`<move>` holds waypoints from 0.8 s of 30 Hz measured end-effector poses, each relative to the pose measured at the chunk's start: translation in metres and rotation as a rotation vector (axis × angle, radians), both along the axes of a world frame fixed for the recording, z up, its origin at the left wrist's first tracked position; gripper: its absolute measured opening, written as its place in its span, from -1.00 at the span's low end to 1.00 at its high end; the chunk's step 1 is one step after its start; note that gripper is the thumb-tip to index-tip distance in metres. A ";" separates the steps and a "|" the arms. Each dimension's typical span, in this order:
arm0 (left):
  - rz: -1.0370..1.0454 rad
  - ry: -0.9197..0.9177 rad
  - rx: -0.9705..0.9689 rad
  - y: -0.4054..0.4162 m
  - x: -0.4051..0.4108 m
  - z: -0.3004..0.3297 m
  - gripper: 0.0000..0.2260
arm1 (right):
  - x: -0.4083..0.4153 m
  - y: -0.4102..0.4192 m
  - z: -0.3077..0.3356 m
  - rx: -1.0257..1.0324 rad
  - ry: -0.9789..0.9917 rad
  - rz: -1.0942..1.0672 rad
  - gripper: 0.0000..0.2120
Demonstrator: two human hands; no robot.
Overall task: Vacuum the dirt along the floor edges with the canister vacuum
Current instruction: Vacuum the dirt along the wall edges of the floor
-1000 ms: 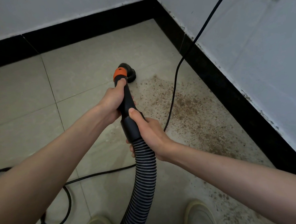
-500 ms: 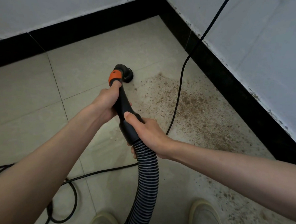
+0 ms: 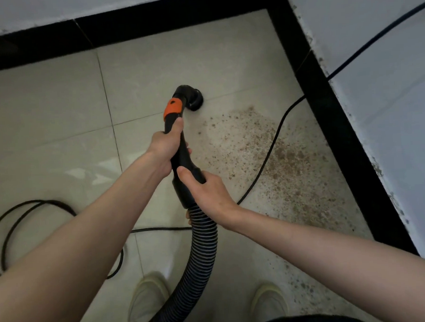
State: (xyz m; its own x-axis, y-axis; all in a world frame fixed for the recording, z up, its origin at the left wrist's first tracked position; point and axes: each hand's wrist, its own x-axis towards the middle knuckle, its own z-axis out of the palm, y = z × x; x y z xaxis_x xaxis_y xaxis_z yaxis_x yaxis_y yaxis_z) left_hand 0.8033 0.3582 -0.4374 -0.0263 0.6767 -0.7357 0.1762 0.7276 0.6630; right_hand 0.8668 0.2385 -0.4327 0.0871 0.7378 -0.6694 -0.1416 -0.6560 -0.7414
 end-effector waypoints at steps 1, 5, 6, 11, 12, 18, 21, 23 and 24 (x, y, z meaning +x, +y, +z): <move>0.010 0.012 -0.006 0.001 -0.001 0.006 -0.65 | 0.000 0.002 0.004 -0.006 -0.020 0.018 -0.58; 0.066 0.037 -0.010 -0.010 -0.011 0.023 -0.68 | -0.003 -0.003 0.021 -0.001 -0.062 0.069 -0.61; 0.083 0.032 -0.010 -0.016 -0.014 0.026 -0.69 | -0.004 -0.006 0.026 -0.003 -0.074 0.078 -0.62; 0.173 -0.006 -0.071 -0.045 -0.032 0.035 -0.68 | -0.015 -0.035 0.041 -0.043 -0.118 0.146 -0.65; 0.188 -0.008 -0.092 -0.054 -0.034 0.032 -0.67 | -0.017 -0.042 0.040 -0.048 -0.138 0.166 -0.65; 0.314 -0.056 -0.164 -0.104 -0.049 0.008 -0.65 | -0.020 -0.080 0.030 -0.073 -0.206 0.284 -0.63; 0.336 -0.078 -0.121 -0.115 -0.048 0.009 -0.66 | -0.019 -0.094 0.030 -0.074 -0.187 0.288 -0.61; 0.342 -0.123 -0.114 -0.117 -0.047 0.014 -0.67 | -0.016 -0.104 0.033 -0.065 -0.128 0.246 -0.64; 0.341 -0.147 -0.106 -0.116 -0.046 0.016 -0.67 | -0.015 -0.109 0.033 -0.062 -0.094 0.219 -0.67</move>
State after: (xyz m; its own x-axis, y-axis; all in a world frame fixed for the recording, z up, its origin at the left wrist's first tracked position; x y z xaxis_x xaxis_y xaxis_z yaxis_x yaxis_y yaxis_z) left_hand 0.7569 0.2420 -0.4215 -0.1261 0.5671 -0.8139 -0.1791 0.7940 0.5810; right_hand 0.8518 0.1294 -0.4002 -0.0060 0.7037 -0.7105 0.0771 -0.7080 -0.7019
